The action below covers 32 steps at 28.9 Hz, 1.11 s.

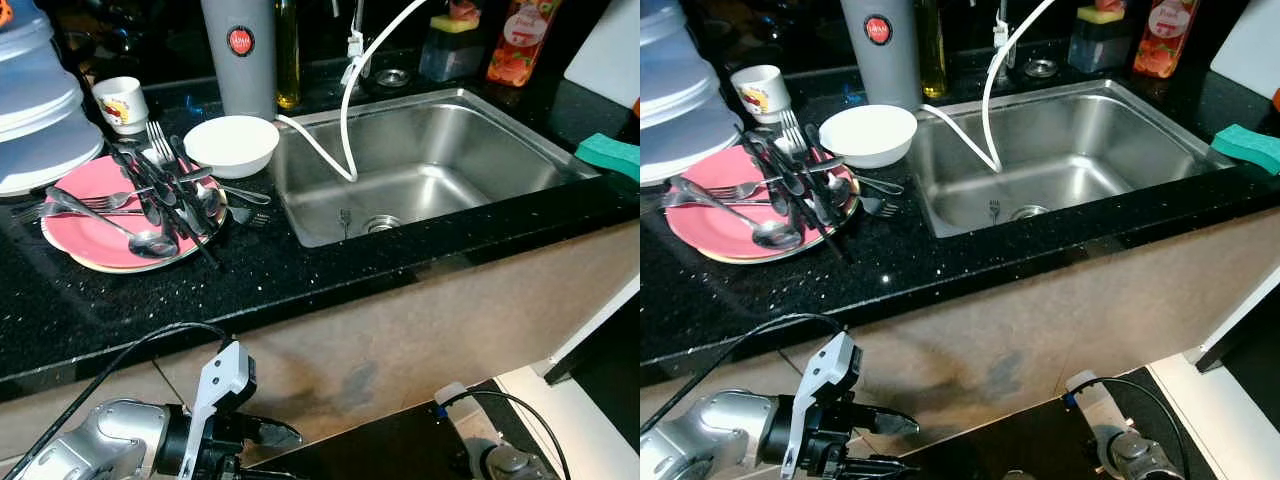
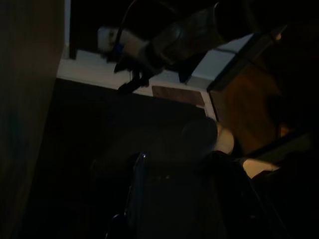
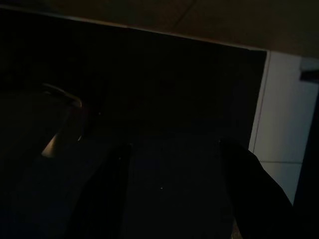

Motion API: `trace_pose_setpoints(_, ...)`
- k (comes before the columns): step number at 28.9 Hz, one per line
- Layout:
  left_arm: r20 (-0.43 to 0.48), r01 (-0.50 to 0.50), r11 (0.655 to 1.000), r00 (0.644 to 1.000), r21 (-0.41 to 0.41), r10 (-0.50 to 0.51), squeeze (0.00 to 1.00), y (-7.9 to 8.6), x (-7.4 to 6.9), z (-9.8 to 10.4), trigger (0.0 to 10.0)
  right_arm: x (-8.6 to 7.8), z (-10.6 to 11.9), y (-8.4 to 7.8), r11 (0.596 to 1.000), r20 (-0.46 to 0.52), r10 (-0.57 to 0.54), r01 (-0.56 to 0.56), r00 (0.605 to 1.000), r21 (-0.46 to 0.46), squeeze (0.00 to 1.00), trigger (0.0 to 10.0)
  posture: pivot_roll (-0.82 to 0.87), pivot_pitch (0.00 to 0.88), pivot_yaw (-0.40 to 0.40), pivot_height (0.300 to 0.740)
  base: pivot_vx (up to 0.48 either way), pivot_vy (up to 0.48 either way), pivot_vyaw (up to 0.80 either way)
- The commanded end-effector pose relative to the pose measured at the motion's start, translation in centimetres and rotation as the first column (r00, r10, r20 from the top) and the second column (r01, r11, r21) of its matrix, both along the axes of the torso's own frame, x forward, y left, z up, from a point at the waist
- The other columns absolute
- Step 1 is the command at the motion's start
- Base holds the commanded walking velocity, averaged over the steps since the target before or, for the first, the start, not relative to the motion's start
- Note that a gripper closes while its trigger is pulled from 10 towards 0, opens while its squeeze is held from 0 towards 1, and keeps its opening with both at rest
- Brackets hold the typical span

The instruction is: Kitchen organization

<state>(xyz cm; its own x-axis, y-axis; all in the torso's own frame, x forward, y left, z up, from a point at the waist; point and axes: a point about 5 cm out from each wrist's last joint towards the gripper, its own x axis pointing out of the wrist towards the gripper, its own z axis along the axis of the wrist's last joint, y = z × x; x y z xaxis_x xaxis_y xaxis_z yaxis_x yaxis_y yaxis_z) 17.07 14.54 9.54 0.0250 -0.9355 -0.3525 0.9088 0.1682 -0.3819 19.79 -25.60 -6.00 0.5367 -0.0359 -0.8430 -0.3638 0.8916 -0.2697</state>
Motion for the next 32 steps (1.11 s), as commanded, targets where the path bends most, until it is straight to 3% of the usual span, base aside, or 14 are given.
trace_pose_setpoints(1,-0.03,-0.049,0.994,0.998,0.099,0.052,0.0,1.8,0.4,-1.7,10.0,-0.2,-0.3,0.4,1.0,-0.009,-0.006,0.006,1.0,0.01,0.0,10.0,0.05,0.0,0.036,0.74,-0.349,0.0,0.0)
trace_pose_setpoints(8,-0.045,-0.171,0.964,0.982,0.205,0.184,0.0,3.6,1.6,-4.6,10.0,-0.2,-0.2,0.4,1.0,-0.007,-0.007,0.007,1.0,0.011,0.0,10.0,0.04,0.0,0.037,0.74,-0.24,0.0,0.0)
trace_pose_setpoints(9,-0.009,-0.317,0.894,0.942,0.316,0.337,0.0,4.9,3.2,-6.8,10.0,-0.2,-0.2,0.4,1.0,-0.008,-0.004,0.004,1.0,0.008,0.0,10.0,0.04,0.0,0.036,0.74,0.0,0.0,0.0)
trace_pose_setpoints(10,0.002,-0.372,0.851,0.916,0.372,0.4,0.0,5.4,3.7,-7.7,10.0,-0.2,-0.3,0.3,1.0,-0.009,-0.001,0.002,1.0,0.007,0.0,10.0,0.04,0.0,0.036,0.74,0.0,0.0,0.0)
trace_pose_setpoints(11,0.002,-0.372,0.851,0.916,0.372,0.4,0.0,5.4,3.7,-7.7,10.0,-0.2,-0.3,0.3,1.0,-0.009,-0.001,0.002,1.0,0.007,0.0,10.0,0.04,0.0,0.036,0.74,0.0,0.0,0.0)
trace_pose_setpoints(13,0.05,-0.483,0.736,0.85,0.474,0.525,0.0,6.6,4.6,-9.7,10.0,-0.3,-0.3,0.3,1.0,-0.002,-0.013,0.013,1.0,0.027,0.0,10.0,0.04,0.0,0.035,0.74,0.0,0.0,0.0)
trace_pose_setpoints(14,0.053,-0.515,0.699,0.822,0.496,0.567,0.0,6.9,4.8,-10.3,10.0,-0.4,-0.3,0.4,0.999,-0.003,-0.008,0.008,1.0,0.038,0.0,10.0,0.04,0.0,0.035,0.74,0.0,0.0,0.0)
trace_pose_setpoints(18,0.042,-0.594,0.587,0.722,0.55,0.69,0.0,7.7,4.7,-12.3,10.0,-0.6,-0.4,0.4,0.998,-0.004,-0.011,0.011,1.0,0.062,0.0,10.0,0.03,0.0,0.035,0.74,0.0,0.0,0.58)
trace_pose_setpoints(21,0.066,-0.632,0.468,0.635,0.618,0.77,0.0,8.4,3.9,-14.0,10.0,-0.7,-0.4,0.4,0.998,-0.006,-0.017,0.017,1.0,0.061,0.0,10.0,0.03,0.0,0.034,0.74,0.0,0.0,0.77)
trace_pose_setpoints(26,0.086,-0.659,0.363,0.546,0.659,0.834,0.0,8.6,3.0,-15.4,10.0,-0.8,-0.4,0.3,0.998,-0.008,-0.017,0.018,1.0,0.058,0.0,10.0,0.03,0.0,0.03,0.74,0.0,0.0,0.77)
trace_pose_setpoints(27,0.086,-0.659,0.363,0.546,0.659,0.834,0.0,8.6,3.0,-15.4,10.0,-0.8,-0.4,0.3,0.998,-0.008,-0.017,0.018,1.0,0.058,0.0,10.0,0.03,0.0,0.03,0.74,0.0,0.0,0.77)
trace_pose_setpoints(29,0.099,-0.66,0.317,0.512,0.682,0.853,0.0,8.4,2.4,-16.1,10.0,-0.7,-0.4,0.3,0.998,-0.009,-0.017,0.018,1.0,0.057,0.0,10.0,0.02,0.0,0.03,0.74,0.0,0.0,0.77)
trace_pose_setpoints(32,0.085,-0.66,0.293,0.478,0.692,0.874,0.0,7.8,1.9,-16.7,10.0,-0.7,-0.4,0.3,0.998,-0.006,-0.018,0.018,1.0,0.052,0.0,10.0,0.02,0.0,0.03,0.74,0.0,0.0,0.77)
